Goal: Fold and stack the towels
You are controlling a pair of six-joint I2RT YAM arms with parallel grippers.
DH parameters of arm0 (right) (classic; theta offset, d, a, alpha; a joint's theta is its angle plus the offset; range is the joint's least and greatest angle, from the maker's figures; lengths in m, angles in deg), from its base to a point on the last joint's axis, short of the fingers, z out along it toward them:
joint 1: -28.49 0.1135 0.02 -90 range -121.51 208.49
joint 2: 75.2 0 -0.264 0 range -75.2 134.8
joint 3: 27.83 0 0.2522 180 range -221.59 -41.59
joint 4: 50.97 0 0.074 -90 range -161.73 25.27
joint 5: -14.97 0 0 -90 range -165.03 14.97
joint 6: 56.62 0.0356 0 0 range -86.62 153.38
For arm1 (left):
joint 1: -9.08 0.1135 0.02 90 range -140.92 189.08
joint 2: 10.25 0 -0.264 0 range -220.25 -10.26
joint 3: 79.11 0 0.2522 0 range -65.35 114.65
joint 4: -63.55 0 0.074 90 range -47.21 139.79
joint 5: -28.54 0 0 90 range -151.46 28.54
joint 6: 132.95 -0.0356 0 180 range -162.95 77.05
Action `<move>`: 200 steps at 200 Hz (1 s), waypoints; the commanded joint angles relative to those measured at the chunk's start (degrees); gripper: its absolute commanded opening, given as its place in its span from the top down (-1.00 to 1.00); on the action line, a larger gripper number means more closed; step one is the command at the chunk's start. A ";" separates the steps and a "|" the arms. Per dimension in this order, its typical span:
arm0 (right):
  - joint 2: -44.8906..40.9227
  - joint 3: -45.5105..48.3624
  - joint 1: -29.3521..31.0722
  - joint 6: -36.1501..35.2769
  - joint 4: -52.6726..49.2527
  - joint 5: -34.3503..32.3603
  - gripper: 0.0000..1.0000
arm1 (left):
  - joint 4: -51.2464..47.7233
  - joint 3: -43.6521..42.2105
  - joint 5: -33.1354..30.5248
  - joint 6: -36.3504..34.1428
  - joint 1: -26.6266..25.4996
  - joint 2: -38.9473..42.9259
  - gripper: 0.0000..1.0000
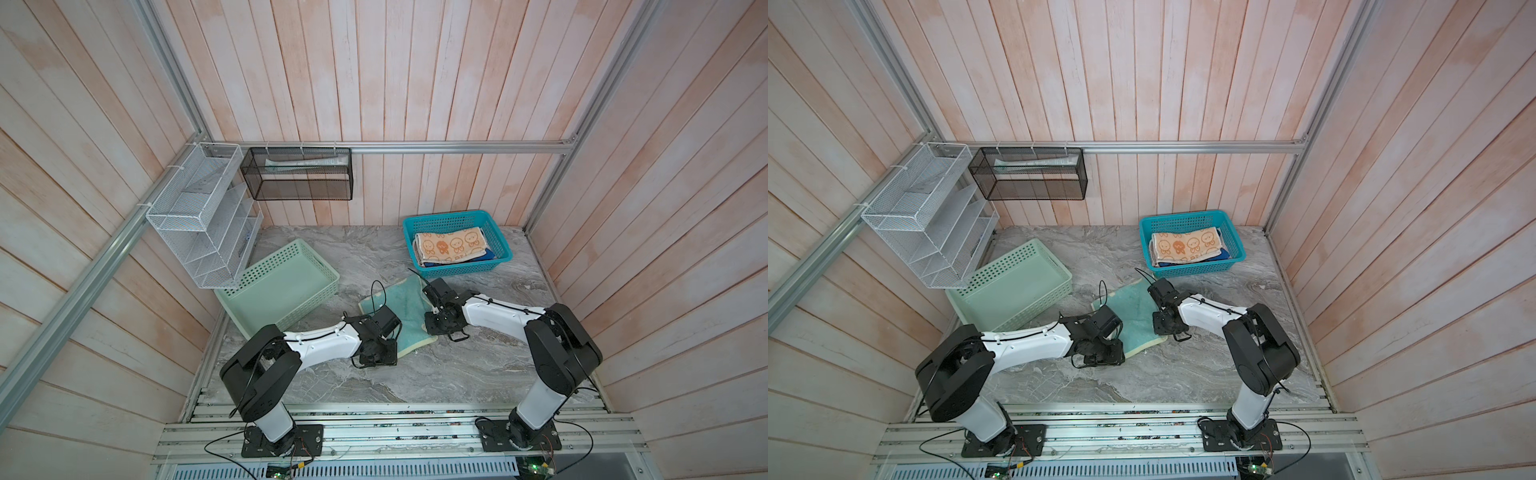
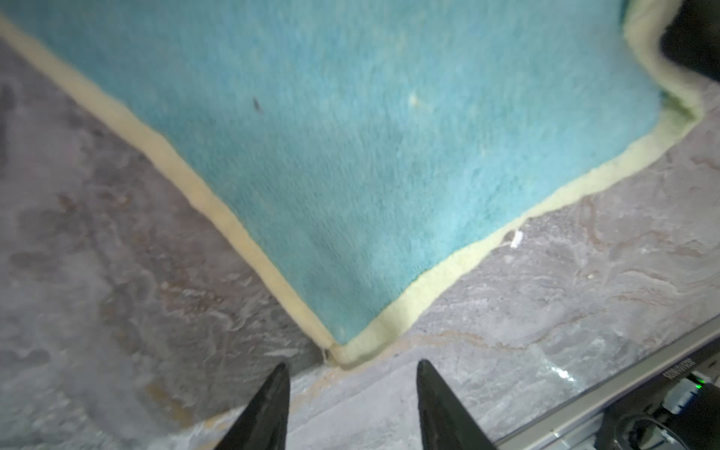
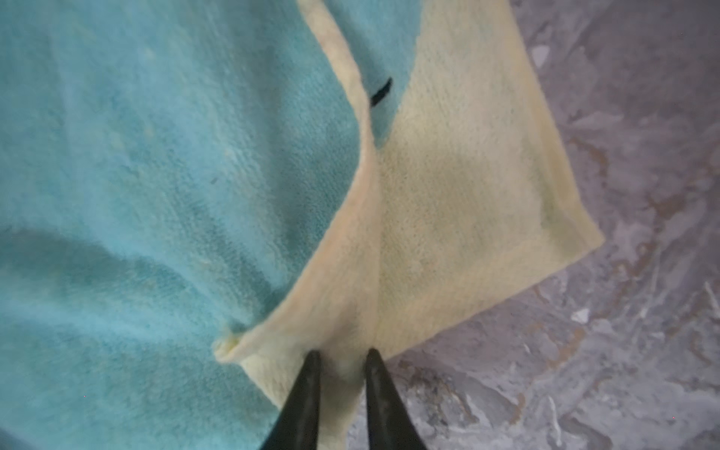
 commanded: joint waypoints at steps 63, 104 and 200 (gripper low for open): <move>-9.73 10.16 -5.93 2.85 7.94 11.29 0.56 | -8.27 7.74 -8.85 -0.92 -2.82 -9.62 -0.06; -12.62 10.30 -9.20 1.44 5.65 10.84 0.13 | -16.03 10.36 -12.28 -1.03 -8.81 -12.94 -0.02; -3.07 0.30 -2.42 0.28 2.68 11.61 -0.23 | -12.40 7.26 -12.80 -0.67 -9.86 -11.19 0.96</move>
